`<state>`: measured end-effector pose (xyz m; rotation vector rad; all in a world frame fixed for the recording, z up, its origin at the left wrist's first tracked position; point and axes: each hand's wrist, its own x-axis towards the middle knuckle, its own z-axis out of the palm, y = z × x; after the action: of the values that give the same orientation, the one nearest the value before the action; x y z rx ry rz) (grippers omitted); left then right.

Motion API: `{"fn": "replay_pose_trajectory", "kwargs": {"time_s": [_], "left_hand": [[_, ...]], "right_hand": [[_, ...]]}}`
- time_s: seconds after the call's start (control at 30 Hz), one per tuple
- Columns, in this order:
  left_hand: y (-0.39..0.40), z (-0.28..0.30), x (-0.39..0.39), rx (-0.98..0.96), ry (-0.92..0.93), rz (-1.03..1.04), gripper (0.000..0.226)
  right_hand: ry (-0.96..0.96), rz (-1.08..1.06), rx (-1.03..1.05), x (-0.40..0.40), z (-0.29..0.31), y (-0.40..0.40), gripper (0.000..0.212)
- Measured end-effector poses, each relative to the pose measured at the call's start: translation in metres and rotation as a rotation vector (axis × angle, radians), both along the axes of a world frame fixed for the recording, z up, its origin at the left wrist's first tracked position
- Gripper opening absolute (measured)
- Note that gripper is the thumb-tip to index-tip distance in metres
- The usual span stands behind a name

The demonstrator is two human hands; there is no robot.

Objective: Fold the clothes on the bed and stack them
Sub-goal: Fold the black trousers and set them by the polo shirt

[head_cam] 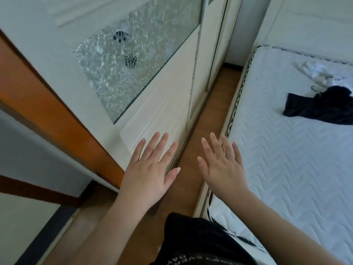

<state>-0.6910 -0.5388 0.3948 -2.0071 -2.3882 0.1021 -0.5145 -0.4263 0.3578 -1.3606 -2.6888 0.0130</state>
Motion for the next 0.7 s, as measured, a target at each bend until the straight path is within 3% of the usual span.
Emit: {"fn": "replay_pose_trajectory", "kwargs": {"time_s": [0.23, 0.5, 0.7], "left_hand": [[0.112, -0.013, -0.002, 0.077, -0.032, -0.154, 0.069], [0.317, -0.064, 0.022, 0.07, -0.104, -0.295, 0.065], [0.441, -0.05, 0.06, 0.09, -0.11, -0.522, 0.063]], "right_hand": [[-0.015, -0.17, -0.034, 0.006, -0.002, 0.062, 0.063], [-0.007, -0.416, -0.074, 0.031, -0.02, 0.201, 0.063], [-0.002, -0.563, -0.086, 0.07, -0.015, 0.3, 0.061]]}}
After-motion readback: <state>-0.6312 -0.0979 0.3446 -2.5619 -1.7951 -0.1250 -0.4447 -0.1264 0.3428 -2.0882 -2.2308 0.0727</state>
